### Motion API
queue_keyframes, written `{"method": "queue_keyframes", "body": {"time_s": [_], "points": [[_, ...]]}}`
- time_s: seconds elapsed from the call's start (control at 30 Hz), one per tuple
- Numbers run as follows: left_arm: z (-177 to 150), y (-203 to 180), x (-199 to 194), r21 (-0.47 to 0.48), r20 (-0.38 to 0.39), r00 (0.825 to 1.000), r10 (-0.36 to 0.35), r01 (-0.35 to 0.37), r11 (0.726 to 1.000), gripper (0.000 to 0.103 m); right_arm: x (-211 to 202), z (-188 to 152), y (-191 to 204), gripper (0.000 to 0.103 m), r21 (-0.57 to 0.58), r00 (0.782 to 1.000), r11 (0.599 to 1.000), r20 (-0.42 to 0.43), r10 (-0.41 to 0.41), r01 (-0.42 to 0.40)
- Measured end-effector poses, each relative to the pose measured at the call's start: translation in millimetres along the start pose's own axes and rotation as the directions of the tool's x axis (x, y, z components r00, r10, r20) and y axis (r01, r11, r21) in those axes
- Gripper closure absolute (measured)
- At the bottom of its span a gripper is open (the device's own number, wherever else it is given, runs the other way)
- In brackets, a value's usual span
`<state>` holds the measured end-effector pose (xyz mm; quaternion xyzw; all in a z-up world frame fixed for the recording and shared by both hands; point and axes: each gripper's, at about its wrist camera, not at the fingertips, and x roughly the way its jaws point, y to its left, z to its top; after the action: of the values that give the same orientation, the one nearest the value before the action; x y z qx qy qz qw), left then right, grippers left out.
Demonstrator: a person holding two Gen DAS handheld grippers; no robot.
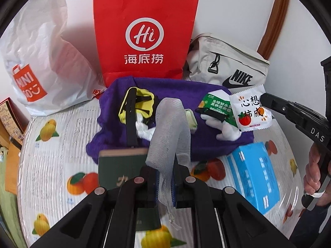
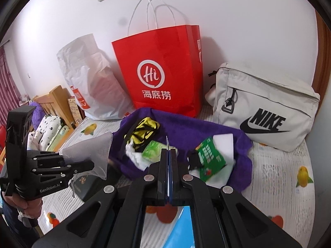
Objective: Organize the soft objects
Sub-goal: 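Carry the mesh bag and snack packet toward the purple towel with both tools, then lower the mesh bag and snack packet onto the towel and open both tools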
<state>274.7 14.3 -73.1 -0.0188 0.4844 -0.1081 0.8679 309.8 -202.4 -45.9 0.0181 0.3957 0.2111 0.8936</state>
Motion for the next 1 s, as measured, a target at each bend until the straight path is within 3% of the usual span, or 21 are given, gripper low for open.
{"method": "queue_keyframes", "body": {"time_s": [0.5,1.0], "points": [[51.1,-0.1,64.6,-0.029,-0.059,0.997,-0.044,0.042,0.999,0.094,61.8,29.2,-35.0,0.103,0.042,0.999,0.999,-0.051,0.007,-0.005],[79.0,-9.5,115.4,-0.025,-0.130,0.990,-0.058,0.055,0.998,0.094,104.7,13.9,-69.8,0.101,0.098,0.990,0.995,-0.139,-0.003,0.016]]}}
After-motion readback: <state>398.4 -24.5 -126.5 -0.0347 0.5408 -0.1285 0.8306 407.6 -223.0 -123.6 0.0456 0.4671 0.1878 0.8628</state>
